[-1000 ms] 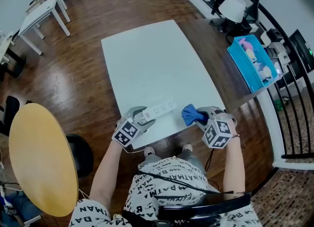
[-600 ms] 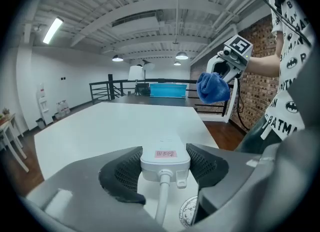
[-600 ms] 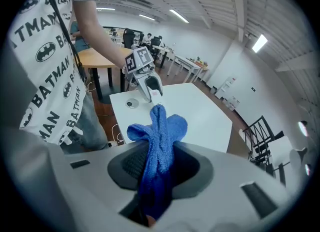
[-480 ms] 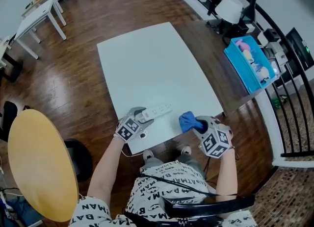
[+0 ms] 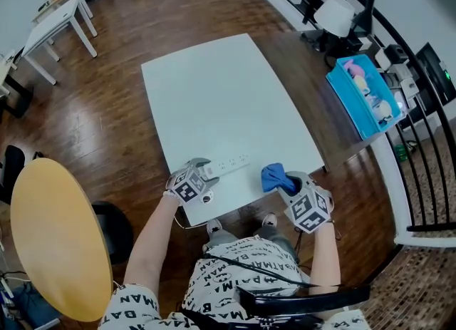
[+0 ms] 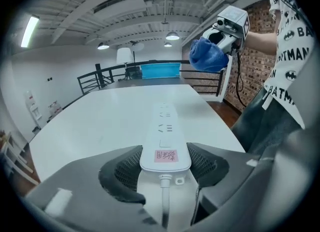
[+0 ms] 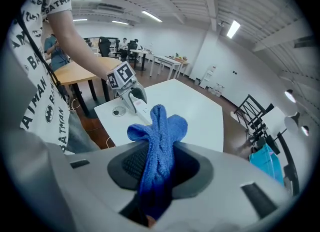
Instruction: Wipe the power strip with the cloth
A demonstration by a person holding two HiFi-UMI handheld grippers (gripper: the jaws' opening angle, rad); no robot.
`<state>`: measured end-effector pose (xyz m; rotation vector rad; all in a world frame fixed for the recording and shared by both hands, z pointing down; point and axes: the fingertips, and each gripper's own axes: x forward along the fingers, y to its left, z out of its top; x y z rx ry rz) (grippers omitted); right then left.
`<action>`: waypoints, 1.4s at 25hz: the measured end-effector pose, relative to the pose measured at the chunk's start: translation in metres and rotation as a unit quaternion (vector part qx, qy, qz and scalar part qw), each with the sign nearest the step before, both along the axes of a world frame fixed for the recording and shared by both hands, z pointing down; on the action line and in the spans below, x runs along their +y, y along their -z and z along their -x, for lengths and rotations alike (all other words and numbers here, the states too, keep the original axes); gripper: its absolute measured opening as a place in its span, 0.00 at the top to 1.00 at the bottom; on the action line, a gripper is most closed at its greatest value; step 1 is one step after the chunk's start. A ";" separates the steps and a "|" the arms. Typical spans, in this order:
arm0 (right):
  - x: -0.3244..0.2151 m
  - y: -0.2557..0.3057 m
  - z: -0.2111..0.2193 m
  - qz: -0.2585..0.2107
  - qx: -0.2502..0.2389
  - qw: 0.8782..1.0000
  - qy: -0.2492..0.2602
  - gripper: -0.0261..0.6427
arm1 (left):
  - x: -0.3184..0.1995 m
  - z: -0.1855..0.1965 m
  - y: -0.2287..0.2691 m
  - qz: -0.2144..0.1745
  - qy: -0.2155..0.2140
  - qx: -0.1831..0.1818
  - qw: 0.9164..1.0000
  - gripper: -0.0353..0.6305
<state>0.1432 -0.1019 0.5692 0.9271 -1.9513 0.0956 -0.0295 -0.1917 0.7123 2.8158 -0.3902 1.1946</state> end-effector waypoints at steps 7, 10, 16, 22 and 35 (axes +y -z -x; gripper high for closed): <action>0.002 -0.003 0.005 0.012 -0.002 1.000 -0.002 0.78 | -0.002 0.005 -0.015 0.010 0.008 -0.033 0.999 0.53; 0.003 -0.002 0.007 0.017 -0.011 1.000 0.002 0.78 | -0.003 0.006 -0.020 0.016 0.011 -0.048 0.999 0.53; 0.004 -0.005 0.006 0.017 -0.017 1.000 0.003 0.78 | -0.006 0.009 -0.026 0.021 0.026 -0.047 0.998 0.51; 0.000 -0.006 0.005 0.013 -0.036 0.999 0.009 0.78 | -0.009 0.012 -0.014 0.035 0.067 -0.013 0.997 0.38; -0.045 0.000 0.015 0.003 -0.167 0.986 -0.030 0.78 | -0.024 0.094 0.152 -0.133 0.409 0.180 0.885 0.64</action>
